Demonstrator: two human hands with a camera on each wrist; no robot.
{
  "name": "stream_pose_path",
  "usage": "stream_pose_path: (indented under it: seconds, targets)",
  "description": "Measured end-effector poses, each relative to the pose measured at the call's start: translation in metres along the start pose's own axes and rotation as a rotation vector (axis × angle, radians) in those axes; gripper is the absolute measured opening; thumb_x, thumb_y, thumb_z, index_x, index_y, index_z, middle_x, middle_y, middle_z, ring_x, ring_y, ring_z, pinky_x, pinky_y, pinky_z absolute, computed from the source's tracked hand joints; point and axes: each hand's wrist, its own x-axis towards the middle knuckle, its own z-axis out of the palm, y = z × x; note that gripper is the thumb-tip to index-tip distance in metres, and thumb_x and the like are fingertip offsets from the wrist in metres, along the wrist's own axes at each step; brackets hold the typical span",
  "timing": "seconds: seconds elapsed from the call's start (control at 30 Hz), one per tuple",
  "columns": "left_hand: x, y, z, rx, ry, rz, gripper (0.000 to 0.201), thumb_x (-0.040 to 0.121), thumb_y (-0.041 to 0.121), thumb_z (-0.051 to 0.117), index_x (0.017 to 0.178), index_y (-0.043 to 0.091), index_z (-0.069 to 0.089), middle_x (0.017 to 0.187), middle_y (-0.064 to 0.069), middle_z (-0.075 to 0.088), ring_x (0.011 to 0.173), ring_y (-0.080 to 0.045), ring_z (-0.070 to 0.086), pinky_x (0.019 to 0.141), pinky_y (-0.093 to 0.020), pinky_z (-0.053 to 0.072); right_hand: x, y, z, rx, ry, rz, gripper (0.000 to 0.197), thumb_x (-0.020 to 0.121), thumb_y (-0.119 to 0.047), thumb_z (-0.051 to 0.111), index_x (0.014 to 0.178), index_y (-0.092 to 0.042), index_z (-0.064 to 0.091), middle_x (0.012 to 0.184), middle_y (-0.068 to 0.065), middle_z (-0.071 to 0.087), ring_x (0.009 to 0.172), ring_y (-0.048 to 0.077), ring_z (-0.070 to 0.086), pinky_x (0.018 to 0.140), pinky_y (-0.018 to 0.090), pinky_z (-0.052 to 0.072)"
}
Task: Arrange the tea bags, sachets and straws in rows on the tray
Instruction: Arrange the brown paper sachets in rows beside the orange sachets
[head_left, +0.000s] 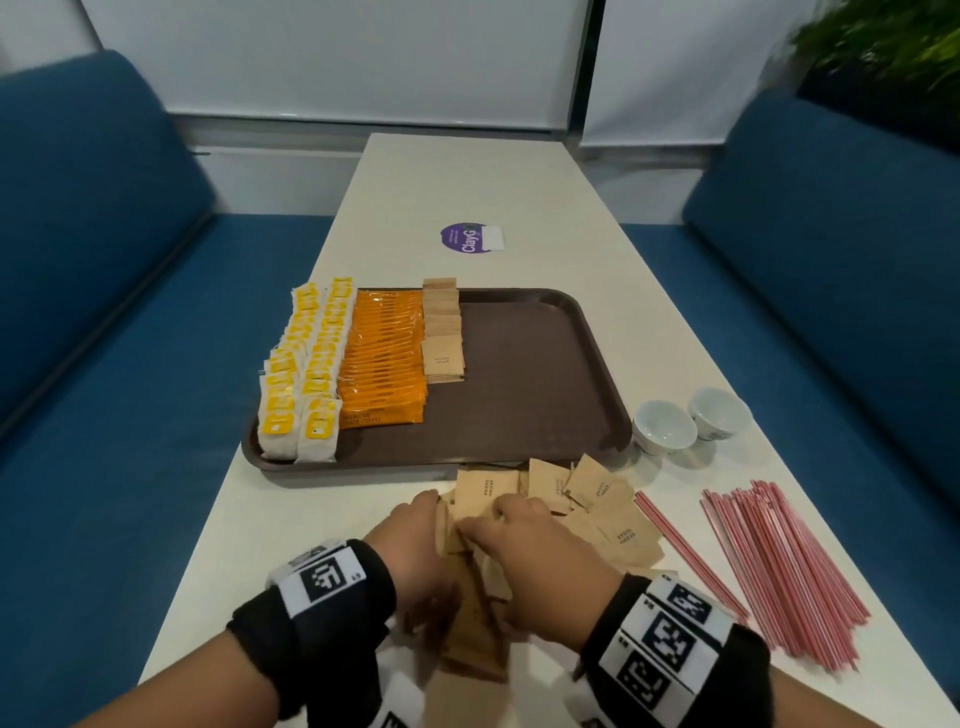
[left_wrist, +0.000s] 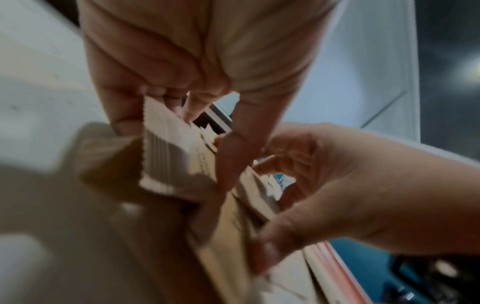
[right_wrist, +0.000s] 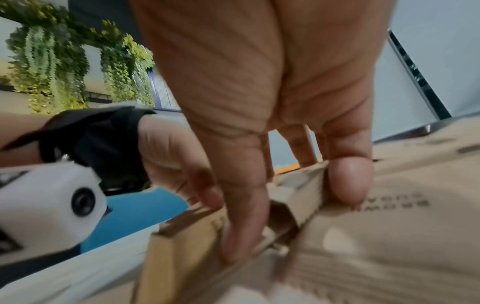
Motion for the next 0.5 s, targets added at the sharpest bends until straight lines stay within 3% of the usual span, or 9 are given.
stream_pose_path:
  seconds: [0.07, 0.13, 0.2, 0.27, 0.33, 0.43, 0.5]
  targets:
    - [0.0, 0.005, 0.001, -0.119, -0.041, 0.023, 0.084, 0.048, 0.028, 0.069, 0.124, 0.013, 0.037, 0.106, -0.006, 0.059, 0.098, -0.022, 0.059, 0.084, -0.038, 0.053, 0.002, -0.003, 0.001, 0.048, 0.025, -0.007, 0.061, 0.082, -0.018, 0.067, 0.136, -0.027, 0.039, 0.13, 0.007, 0.038, 0.121, 0.027, 0.035, 0.097, 0.038, 0.043]
    - [-0.001, 0.008, 0.005, -0.179, -0.022, 0.049, 0.096, 0.04, 0.03, 0.073, 0.126, 0.014, 0.034, 0.11, -0.003, 0.058, 0.1, -0.02, 0.058, 0.086, -0.038, 0.052, 0.004, -0.003, 0.002, 0.081, 0.042, 0.004, 0.062, 0.082, -0.019, 0.068, 0.135, -0.027, 0.039, 0.13, 0.006, 0.038, 0.12, 0.026, 0.036, 0.098, 0.039, 0.042]
    - [-0.001, 0.008, 0.011, -0.197, 0.02, 0.056, 0.102, 0.054, 0.016, 0.079, 0.139, 0.018, 0.021, 0.116, 0.001, 0.054, 0.104, -0.017, 0.055, 0.083, -0.026, 0.05, 0.004, -0.002, 0.002, 0.13, 0.052, 0.022, 0.065, 0.079, -0.017, 0.071, 0.135, -0.026, 0.039, 0.13, 0.005, 0.037, 0.119, 0.024, 0.037, 0.098, 0.037, 0.042]
    - [-0.002, 0.008, 0.013, -0.206, 0.06, 0.061, 0.103, 0.069, 0.003, 0.073, 0.146, 0.02, 0.007, 0.118, 0.002, 0.052, 0.103, -0.016, 0.053, 0.074, -0.014, 0.044, 0.003, -0.001, 0.002, 0.192, 0.069, 0.029, 0.065, 0.078, -0.014, 0.071, 0.133, -0.026, 0.039, 0.128, 0.003, 0.036, 0.118, 0.022, 0.037, 0.095, 0.034, 0.042]
    - [-0.002, 0.006, 0.015, -0.21, 0.091, 0.055, 0.106, 0.071, 0.002, 0.071, 0.149, 0.019, 0.0, 0.129, -0.005, 0.052, 0.109, -0.019, 0.055, 0.078, -0.017, 0.043, 0.003, 0.0, 0.001, 0.251, 0.087, 0.033, 0.066, 0.077, -0.01, 0.07, 0.133, -0.028, 0.038, 0.128, 0.001, 0.036, 0.117, 0.021, 0.039, 0.092, 0.031, 0.042]
    - [0.003, 0.001, 0.02, -0.265, 0.155, 0.009, 0.097, 0.071, 0.007, 0.072, 0.147, 0.016, 0.014, 0.127, -0.007, 0.055, 0.11, -0.021, 0.057, 0.089, -0.028, 0.048, 0.003, 0.0, 0.002, 0.338, 0.09, 0.053, 0.069, 0.078, -0.003, 0.066, 0.133, -0.03, 0.035, 0.128, -0.002, 0.036, 0.112, 0.018, 0.043, 0.085, 0.028, 0.043]
    - [0.007, 0.001, 0.022, -0.285, 0.161, -0.006, 0.073, 0.073, 0.007, 0.071, 0.135, 0.014, 0.034, 0.115, -0.003, 0.06, 0.101, -0.019, 0.059, 0.08, -0.028, 0.05, 0.004, 0.001, 0.003, 0.371, 0.09, 0.051, 0.068, 0.075, 0.0, 0.067, 0.129, -0.03, 0.038, 0.124, -0.004, 0.036, 0.107, 0.017, 0.046, 0.081, 0.027, 0.044]
